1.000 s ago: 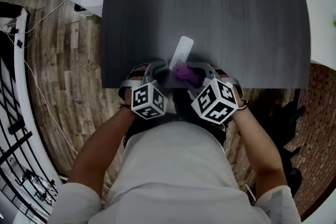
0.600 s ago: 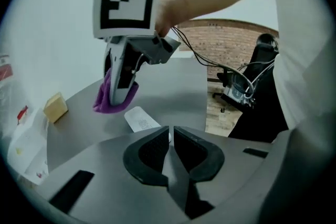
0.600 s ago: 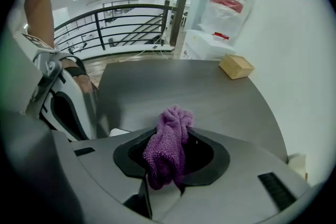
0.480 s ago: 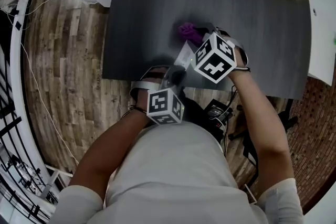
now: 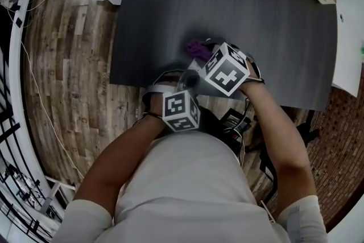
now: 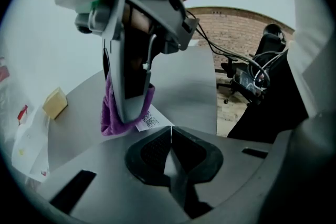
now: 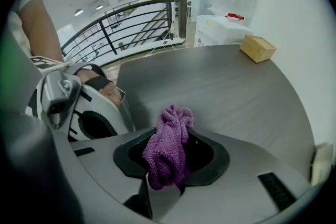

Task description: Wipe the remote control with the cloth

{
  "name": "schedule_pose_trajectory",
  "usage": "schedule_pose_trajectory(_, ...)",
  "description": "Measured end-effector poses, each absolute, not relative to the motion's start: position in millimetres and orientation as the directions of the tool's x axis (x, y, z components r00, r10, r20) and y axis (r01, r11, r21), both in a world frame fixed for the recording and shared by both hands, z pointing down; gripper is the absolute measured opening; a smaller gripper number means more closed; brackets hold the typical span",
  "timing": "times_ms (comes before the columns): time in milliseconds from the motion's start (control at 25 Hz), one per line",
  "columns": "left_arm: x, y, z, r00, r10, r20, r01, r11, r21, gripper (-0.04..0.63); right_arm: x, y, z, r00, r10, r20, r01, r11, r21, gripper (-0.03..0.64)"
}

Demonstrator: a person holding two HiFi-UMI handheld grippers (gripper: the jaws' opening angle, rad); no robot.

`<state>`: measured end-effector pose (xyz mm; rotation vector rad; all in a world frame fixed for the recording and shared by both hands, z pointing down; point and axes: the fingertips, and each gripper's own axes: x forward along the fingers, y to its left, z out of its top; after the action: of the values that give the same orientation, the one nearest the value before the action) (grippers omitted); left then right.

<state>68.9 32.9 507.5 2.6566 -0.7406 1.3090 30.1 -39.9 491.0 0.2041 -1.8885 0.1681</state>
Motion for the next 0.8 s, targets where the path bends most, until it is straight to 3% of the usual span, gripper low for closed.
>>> schedule_pose_trajectory(200, 69, 32, 507, 0.514, -0.405, 0.756, -0.483, -0.865, -0.135, 0.012, 19, -18, 498, -0.435, -0.031, 0.9, -0.315, 0.941, -0.121, 0.129)
schedule_pose_trajectory(480, 60, 35, 493, 0.555, -0.398, 0.73, -0.482, -0.869, -0.107, 0.012, 19, -19, 492, -0.442, -0.027, 0.897, -0.337, 0.932, -0.138, 0.129)
schedule_pose_trajectory(720, -25, -10, 428, 0.549, -0.583, 0.599, -0.72, -0.694, -0.016, 0.009, 15, -12, 492, -0.433, -0.139, 0.891, -0.249, 0.968, 0.03, 0.129)
schedule_pose_trajectory(800, -37, -47, 411, 0.554, -0.594, 0.583, -0.739, -0.674, 0.016, 0.008, 14, -11, 492, -0.432, -0.19, 0.882, -0.229, 0.969, 0.096, 0.129)
